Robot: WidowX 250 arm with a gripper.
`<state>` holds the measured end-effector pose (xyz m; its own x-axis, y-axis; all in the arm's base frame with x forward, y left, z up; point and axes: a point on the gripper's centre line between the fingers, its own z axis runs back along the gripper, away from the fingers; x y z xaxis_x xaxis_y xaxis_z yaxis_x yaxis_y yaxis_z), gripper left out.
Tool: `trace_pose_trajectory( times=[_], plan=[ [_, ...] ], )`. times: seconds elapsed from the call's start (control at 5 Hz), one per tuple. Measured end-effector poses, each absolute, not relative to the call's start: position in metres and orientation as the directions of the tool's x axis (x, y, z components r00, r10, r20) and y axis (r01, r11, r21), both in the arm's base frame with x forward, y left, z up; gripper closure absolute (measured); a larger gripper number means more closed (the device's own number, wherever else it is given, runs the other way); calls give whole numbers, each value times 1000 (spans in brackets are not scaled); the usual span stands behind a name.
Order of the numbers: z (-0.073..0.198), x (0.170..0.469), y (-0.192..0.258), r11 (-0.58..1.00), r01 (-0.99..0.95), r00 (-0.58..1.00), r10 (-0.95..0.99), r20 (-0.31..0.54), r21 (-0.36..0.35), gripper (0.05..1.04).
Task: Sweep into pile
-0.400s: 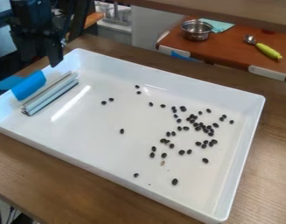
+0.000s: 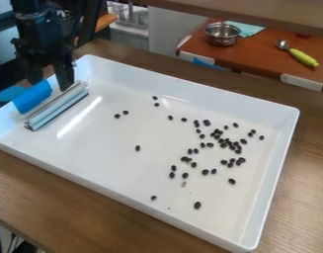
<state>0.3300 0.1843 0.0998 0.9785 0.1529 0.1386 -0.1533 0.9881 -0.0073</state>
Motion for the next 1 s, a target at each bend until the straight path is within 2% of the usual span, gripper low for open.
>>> trace_pose_trajectory(
  times=[0.6,1.0],
  plan=[
    [82,328,178,988,-157,978,155,143,4,82],
    [74,330,177,986,-162,978,154,140,46,82]
  ],
)
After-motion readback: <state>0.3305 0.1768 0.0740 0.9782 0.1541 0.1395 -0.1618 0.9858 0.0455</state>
